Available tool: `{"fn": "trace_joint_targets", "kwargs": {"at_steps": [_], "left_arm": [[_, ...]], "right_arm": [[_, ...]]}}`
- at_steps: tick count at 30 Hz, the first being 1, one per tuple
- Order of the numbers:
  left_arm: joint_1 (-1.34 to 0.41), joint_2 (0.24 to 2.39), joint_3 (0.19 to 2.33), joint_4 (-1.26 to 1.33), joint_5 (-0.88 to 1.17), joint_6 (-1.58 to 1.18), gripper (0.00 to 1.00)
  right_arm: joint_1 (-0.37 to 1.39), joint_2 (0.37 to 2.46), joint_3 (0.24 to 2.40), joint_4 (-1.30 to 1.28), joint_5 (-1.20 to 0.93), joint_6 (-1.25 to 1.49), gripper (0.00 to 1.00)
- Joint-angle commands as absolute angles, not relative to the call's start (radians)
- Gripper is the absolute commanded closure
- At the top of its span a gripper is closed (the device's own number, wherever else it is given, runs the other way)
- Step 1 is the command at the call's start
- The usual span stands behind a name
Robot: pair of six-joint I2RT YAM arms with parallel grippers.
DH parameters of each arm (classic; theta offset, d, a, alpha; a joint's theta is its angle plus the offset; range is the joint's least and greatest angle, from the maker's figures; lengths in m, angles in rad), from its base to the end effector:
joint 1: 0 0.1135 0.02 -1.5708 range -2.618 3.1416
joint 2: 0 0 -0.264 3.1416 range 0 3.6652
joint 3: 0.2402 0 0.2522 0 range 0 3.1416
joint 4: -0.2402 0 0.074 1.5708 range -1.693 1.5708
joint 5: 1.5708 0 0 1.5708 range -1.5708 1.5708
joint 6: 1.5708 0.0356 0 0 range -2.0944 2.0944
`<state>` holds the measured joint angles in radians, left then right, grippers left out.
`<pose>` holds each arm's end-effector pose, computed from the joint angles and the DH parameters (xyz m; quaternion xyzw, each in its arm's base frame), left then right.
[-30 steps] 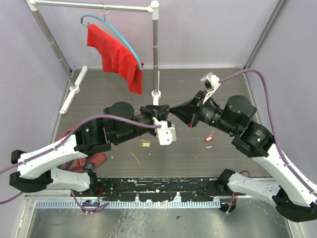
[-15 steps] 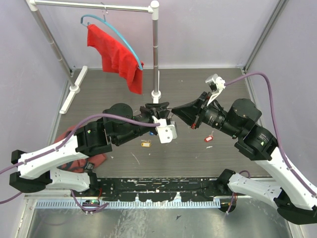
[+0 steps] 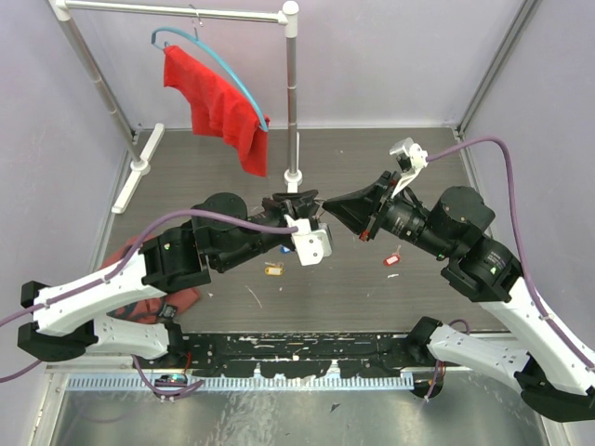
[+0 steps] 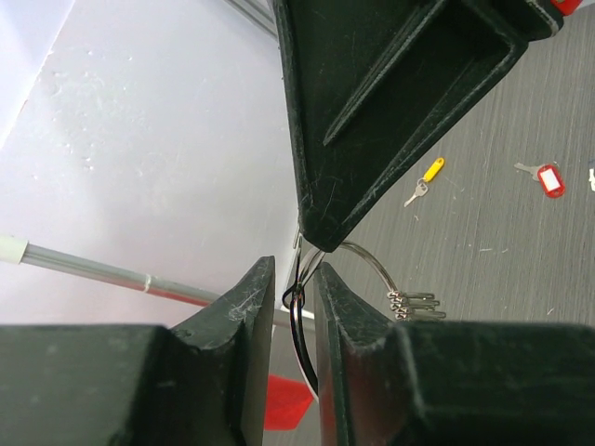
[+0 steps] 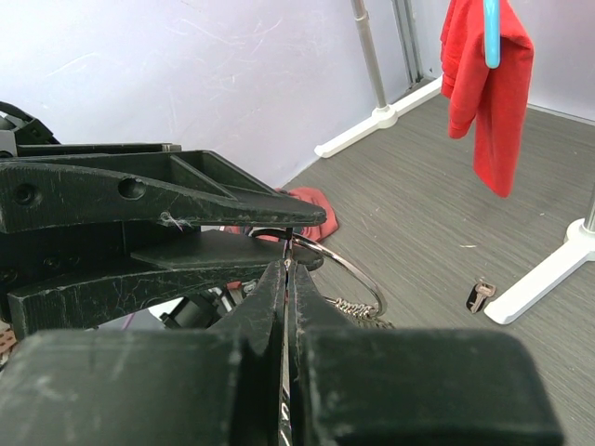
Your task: Put the keys on the keyring
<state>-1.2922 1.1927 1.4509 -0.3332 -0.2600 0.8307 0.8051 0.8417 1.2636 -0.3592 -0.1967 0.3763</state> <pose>0.0781 -0.2399 0.4713 0.5917 0.4314 -0.0617 0.6782 0.1001 0.1142 0.4723 -0.2149 0.6505 0.4598 0.5650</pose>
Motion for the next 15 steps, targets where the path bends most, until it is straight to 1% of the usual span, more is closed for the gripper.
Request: {"fn": "trace_joint_targets", "kwargs": {"at_steps": [1, 7, 15], "left_arm": [[-1.292, 1.162, 1.432, -0.259, -0.223, 0.803, 0.70], [-1.292, 1.161, 1.428, -0.255, -0.219, 0.802, 0.74], [-1.292, 1.155, 1.426, -0.246, -0.195, 0.790, 0.73]], "right_arm": [[0.805, 0.825, 1.263, -0.284, -0.212, 0.383, 0.99], [0.807, 0.821, 1.260, -0.284, -0.210, 0.383, 0.99], [0.806, 0.818, 1.258, -0.284, -0.208, 0.385, 0.99]]}}
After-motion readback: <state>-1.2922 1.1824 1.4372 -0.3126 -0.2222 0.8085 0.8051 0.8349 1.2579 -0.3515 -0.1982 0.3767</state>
